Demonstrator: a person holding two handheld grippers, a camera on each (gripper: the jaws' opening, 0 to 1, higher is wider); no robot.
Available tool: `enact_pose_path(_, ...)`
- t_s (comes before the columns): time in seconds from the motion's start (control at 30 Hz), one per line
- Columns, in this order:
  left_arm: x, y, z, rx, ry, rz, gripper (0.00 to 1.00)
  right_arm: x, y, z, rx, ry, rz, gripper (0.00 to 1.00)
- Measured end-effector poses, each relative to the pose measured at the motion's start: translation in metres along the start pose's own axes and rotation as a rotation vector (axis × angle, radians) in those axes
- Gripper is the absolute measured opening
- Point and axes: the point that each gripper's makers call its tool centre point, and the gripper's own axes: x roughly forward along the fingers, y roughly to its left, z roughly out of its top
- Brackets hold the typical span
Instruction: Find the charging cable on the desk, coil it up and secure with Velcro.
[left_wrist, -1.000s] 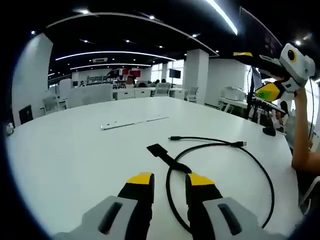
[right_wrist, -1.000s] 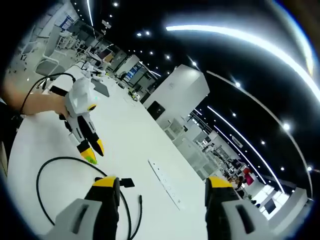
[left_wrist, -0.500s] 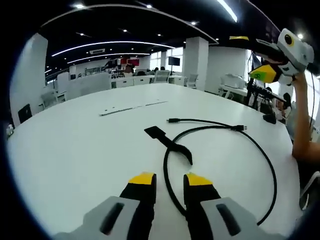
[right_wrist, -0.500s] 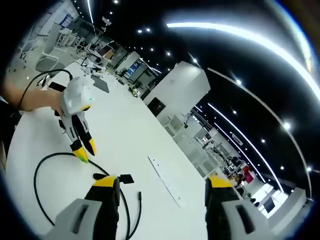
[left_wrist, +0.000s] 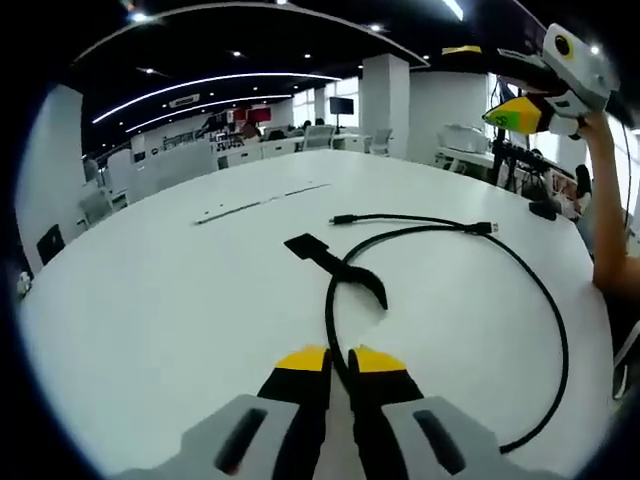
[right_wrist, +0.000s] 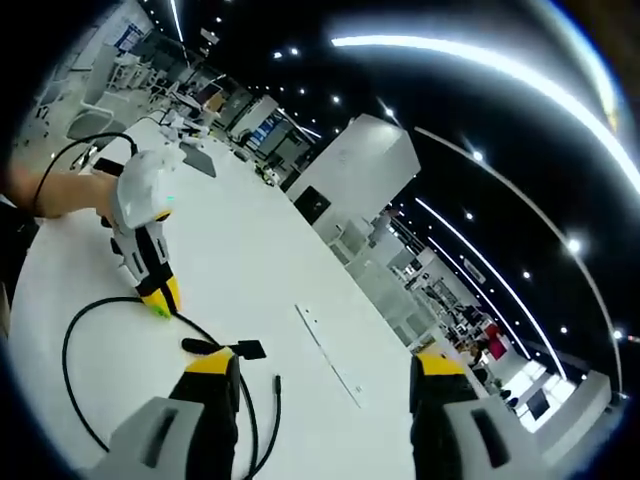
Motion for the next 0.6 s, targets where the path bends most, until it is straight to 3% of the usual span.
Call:
enact_pose_path(0.13,0.001,0.005,0.002,0.041,-0.009,0.002,0.08,0.006,0.004,-0.003,-0.001,0.009,0.018,0.70)
enact_pose_path(0.3,0.002,0.009,0.003,0.029,-0.009,-0.023,0.08,0.019,0.013,-0.011,0.019,0.031,0.052,0.70)
enact_pose_path(0.37,0.002,0.009,0.003,0.029,-0.009,-0.025,0.08,0.020,0.013,-0.012,0.019,0.034,0.053,0.74)
enact_pose_path(0.43,0.003,0.010,0.003,0.034,-0.011,-0.034,0.07,0.054,0.024,-0.039,0.054,0.102,0.062,0.74)
enact_pose_path(0.47,0.007,0.017,0.009,0.096,-0.033,-0.055,0.07,0.058,0.026,-0.048,0.048,0.133,0.071,0.72)
enact_pose_path(0.6,0.009,0.021,0.013,0.118,-0.042,-0.064,0.07,0.068,0.037,-0.075,0.070,0.204,0.131,0.64)
